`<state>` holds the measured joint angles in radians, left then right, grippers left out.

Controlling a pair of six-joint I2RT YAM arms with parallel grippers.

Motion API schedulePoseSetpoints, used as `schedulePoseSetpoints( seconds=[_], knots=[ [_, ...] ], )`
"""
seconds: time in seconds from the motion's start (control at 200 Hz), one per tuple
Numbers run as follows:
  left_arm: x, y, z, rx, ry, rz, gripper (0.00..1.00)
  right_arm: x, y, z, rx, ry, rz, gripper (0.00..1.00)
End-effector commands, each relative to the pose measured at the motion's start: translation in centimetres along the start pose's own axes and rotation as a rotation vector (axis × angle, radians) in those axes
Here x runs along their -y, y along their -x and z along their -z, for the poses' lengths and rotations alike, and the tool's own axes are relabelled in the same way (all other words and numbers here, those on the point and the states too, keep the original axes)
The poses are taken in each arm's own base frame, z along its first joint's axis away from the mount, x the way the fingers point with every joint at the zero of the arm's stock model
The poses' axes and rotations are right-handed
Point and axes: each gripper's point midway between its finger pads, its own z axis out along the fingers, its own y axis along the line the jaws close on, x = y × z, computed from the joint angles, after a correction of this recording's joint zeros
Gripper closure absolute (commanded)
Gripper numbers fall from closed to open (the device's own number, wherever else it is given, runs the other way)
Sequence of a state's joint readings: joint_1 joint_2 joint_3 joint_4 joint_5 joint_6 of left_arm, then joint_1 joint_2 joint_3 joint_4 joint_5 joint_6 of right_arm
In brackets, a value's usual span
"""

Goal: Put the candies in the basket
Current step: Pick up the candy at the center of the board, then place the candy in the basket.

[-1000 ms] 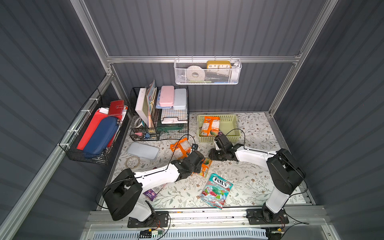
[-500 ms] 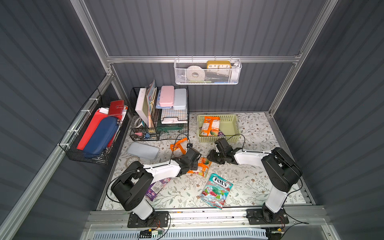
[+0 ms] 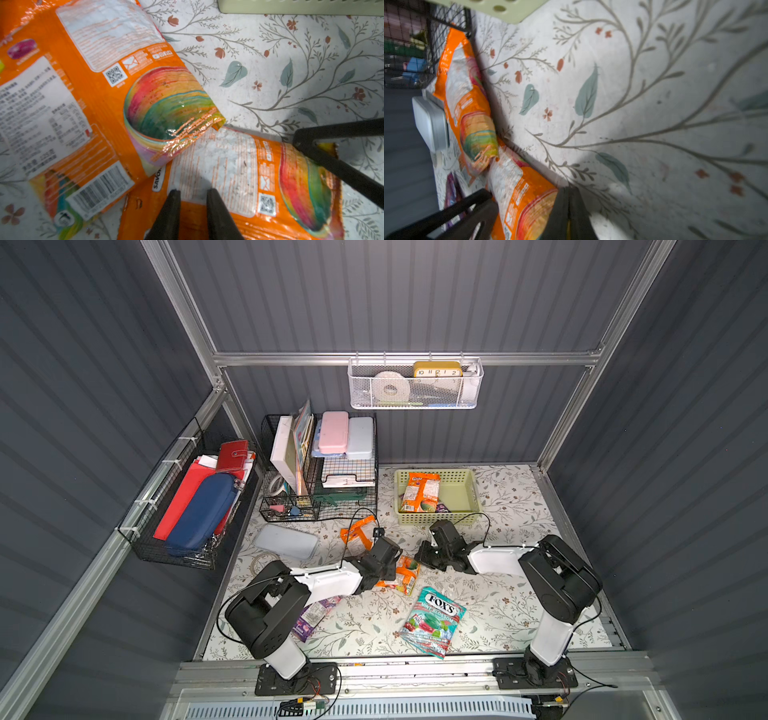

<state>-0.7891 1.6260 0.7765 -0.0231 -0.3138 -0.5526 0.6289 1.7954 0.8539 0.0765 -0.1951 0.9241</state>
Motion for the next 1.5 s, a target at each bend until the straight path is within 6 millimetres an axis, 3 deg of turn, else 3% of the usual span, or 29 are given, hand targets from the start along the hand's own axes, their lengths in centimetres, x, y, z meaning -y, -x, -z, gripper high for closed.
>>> schedulePoseSetpoints(
  seconds=[0.0, 0.085, 0.275, 0.485, 0.55, 0.76, 0.765, 1.016, 1.046, 1.226, 1.496],
  knots=[
    [-1.1, -2.6, -0.3, -0.083, 0.027, 0.003, 0.71, -2.8, 0.4, 1.2, 0.025, 0.108, 0.020, 1.00],
    [-0.7, -1.9, 0.3, -0.070, 0.011, 0.006, 0.67, -3.6, 0.6, 1.9, 0.036, 0.135, 0.027, 1.00],
    [0.6, 0.5, 2.9, -0.024, -0.048, -0.024, 0.47, -6.0, 1.1, 5.0, 0.083, 0.205, 0.034, 1.00],
    [1.6, 4.3, 7.2, 0.075, -0.087, -0.117, 0.17, -7.5, 3.5, 11.0, 0.243, 0.193, 0.020, 1.00],
    [1.8, 5.1, 8.1, 0.091, -0.090, -0.154, 0.01, -7.7, 4.4, 13.0, 0.306, 0.193, 0.006, 1.00],
    [0.1, 5.6, 7.8, 0.119, 0.016, -0.250, 0.01, -9.0, 7.9, 18.2, 0.515, 0.210, -0.041, 1.00],
    [0.1, 5.6, 7.7, 0.119, 0.017, -0.251, 0.01, -9.3, 8.0, 19.1, 0.531, 0.226, -0.040, 1.00],
    [0.6, 3.8, 5.8, 0.124, -0.044, -0.274, 0.01, -11.5, 13.7, 25.0, 0.801, 0.194, -0.041, 1.00],
    [0.6, 3.6, 5.6, 0.123, -0.041, -0.280, 0.01, -11.3, 14.4, 24.4, 0.816, 0.169, -0.041, 1.00],
    [0.2, 3.6, 5.5, 0.126, -0.020, -0.288, 0.01, -11.0, 19.0, 25.6, 0.970, 0.145, -0.113, 1.00],
    [0.0, 3.7, 6.2, 0.149, -0.020, -0.283, 0.01, -10.2, 24.4, 25.2, 1.118, 0.112, -0.176, 1.00]
  ],
)
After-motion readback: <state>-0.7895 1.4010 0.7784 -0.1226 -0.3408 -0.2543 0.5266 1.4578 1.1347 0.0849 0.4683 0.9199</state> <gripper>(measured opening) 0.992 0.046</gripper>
